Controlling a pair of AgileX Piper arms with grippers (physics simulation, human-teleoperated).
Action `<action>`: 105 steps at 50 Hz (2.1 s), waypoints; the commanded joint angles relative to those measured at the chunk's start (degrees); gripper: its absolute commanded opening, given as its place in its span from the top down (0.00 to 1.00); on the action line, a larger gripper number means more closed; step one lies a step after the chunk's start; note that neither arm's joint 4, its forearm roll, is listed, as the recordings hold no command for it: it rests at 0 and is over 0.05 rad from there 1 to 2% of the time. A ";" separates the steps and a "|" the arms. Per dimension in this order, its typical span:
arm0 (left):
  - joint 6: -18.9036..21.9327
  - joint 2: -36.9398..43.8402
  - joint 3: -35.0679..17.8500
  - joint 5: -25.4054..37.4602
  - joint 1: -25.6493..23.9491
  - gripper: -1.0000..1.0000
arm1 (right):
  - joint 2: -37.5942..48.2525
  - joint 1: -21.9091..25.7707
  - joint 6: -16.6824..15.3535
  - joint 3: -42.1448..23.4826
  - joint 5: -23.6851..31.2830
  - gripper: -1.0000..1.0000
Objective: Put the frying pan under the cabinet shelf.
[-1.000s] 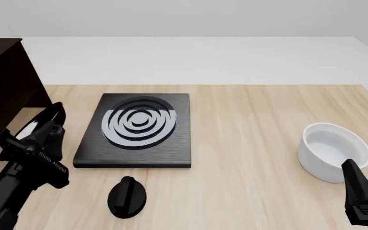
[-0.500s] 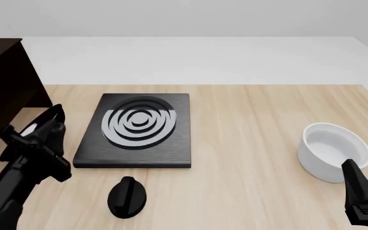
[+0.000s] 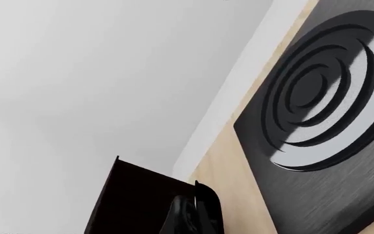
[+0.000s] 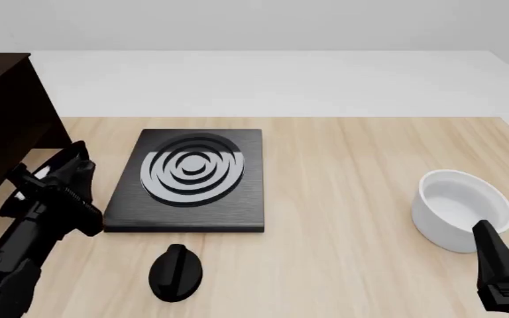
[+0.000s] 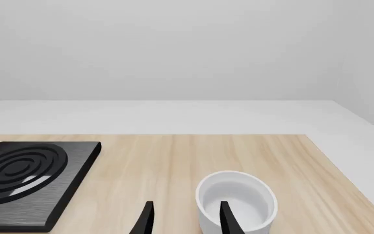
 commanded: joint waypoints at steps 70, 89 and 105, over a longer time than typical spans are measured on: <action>-2.81 6.96 -2.56 -0.47 8.21 1.00 | 0.00 0.00 0.00 0.00 0.00 0.00; -2.07 7.43 -1.32 -0.47 11.71 1.00 | 0.00 0.00 0.01 0.00 0.00 0.00; -1.41 11.90 -4.66 -0.47 11.83 1.00 | 0.00 0.01 0.01 0.00 0.00 0.00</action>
